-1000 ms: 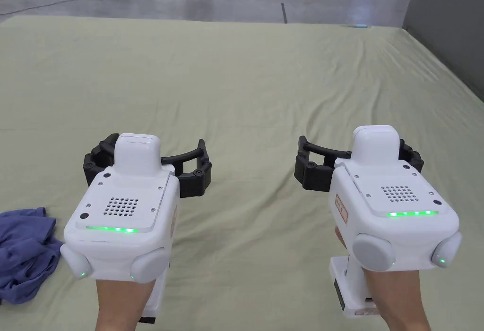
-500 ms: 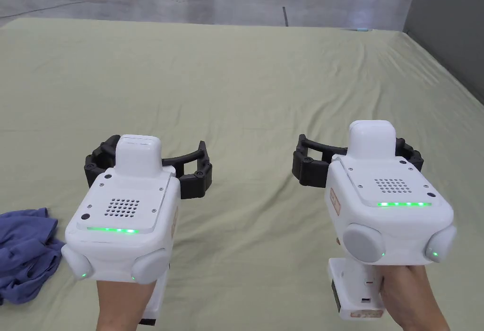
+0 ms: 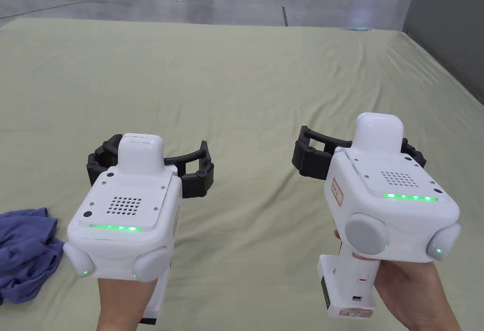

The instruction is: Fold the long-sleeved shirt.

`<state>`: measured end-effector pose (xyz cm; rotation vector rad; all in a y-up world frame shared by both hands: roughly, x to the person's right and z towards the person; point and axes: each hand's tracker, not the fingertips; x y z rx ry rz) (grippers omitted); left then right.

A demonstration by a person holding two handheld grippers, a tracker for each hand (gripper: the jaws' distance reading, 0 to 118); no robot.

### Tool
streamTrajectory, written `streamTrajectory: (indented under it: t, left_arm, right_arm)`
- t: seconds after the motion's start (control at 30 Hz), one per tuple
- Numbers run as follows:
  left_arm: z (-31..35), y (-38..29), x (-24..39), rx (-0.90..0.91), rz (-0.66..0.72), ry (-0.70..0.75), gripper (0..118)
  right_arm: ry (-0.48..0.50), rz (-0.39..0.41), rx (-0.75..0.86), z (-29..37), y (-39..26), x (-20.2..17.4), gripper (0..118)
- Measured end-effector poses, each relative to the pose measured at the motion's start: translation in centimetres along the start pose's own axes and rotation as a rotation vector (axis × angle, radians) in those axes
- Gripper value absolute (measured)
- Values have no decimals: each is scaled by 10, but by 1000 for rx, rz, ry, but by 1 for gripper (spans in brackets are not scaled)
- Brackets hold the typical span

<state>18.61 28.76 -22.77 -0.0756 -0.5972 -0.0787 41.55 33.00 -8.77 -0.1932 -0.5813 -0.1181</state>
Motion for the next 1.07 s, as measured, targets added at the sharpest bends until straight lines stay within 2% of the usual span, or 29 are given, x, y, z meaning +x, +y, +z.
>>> streamTrajectory:
  t: [0.1, 0.2, 0.3, 0.47, 0.57, 0.63, 0.73, 0.87, 0.93, 1.07]
  left_arm:
    - [0, 0, -1, 0, -3, -1, 118]
    - [0, 0, -1, -1, -3, -1, 118]
    - [0, 1, -2, 0, -4, 2, 118]
    - [0, 2, -1, 2, -4, 2, 118]
    - [0, 2, 0, 1, 1, -2, 118]
    - [0, 2, 1, 2, -2, -3, 118]
    - [0, 2, 2, 0, -7, -1, 118]
    - [1, 1, 1, -4, 0, 0, 118]
    - [1, 1, 1, -5, 1, 0, 118]
    - [2, 2, 0, -4, 1, 3, 118]
  right_arm:
    - [-48, 11, -9, -2, 1, -2, 118]
    - [-27, 31, -37, -6, 1, 1, 118]
    - [-100, 6, -12, -5, -3, 2, 118]
    - [-173, 170, 16, -8, -9, -4, 118]
    - [-181, 192, 50, -5, -18, -5, 118]
    - [-164, 180, 48, -5, -18, -5, 118]
    - [-98, 121, 15, -5, -17, 0, 118]
    - [52, 30, 52, -2, -14, 10, 118]
    - [47, 34, 52, -3, -13, 12, 118]
    - [21, 97, 27, -3, -14, 8, 118]
